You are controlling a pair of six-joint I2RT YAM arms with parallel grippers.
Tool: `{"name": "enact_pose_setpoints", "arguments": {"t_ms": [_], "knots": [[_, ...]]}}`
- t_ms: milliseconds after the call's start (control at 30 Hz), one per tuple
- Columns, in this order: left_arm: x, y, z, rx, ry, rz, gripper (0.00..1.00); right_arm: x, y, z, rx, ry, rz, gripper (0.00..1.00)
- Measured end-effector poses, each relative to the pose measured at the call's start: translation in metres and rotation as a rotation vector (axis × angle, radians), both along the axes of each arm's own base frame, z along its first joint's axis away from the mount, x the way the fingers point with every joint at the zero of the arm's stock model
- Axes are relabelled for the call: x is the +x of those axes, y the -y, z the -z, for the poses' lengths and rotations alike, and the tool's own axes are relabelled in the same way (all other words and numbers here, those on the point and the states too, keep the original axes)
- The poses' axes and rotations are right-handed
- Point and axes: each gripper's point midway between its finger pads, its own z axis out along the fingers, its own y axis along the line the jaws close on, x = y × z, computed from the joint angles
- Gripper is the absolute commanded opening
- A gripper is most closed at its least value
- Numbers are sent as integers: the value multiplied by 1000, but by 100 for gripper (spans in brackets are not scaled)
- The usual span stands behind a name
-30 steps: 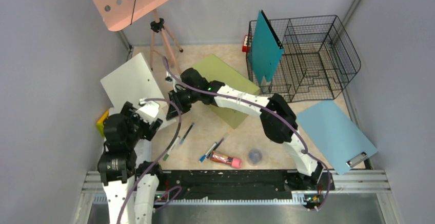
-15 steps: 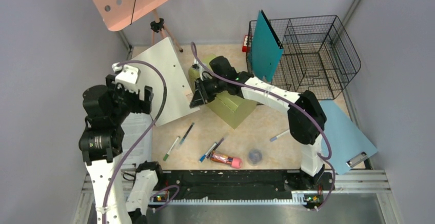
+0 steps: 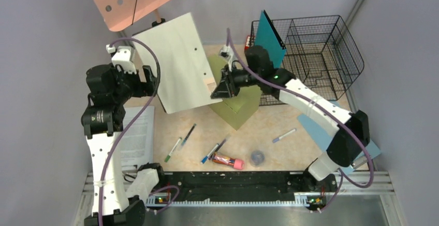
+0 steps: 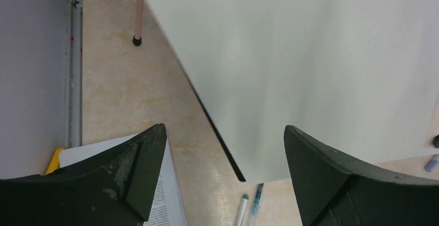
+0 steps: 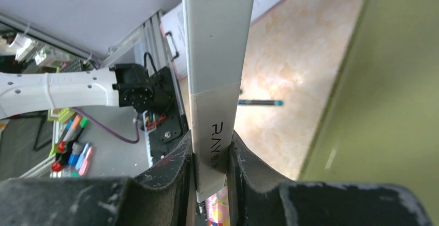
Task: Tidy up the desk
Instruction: Place the folder in the storage box.
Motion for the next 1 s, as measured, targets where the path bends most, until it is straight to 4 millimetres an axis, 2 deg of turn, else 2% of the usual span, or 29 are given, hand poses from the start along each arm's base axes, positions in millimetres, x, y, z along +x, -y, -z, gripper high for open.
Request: {"name": "enact_pose_setpoints", "arguments": {"t_ms": [133,267,367,467,667,833,1000], "knots": [[10,4,-2,-65,-24,-5,90,11,26,-37,58,79,52,0],[15,14,-23,-121,11,32,92,19,45,-54,86,112,86,0],[19,26,-40,-160,50,93,96,23,54,-58,96,108,93,0],[25,36,-45,-195,59,152,98,27,62,-58,106,91,97,0],[44,50,-40,-256,39,242,99,25,77,-57,142,33,84,0],[51,63,-41,-320,38,325,99,15,86,-64,206,-1,46,0],[57,79,-46,-397,44,433,93,4,89,-74,287,-30,-16,0]]}}
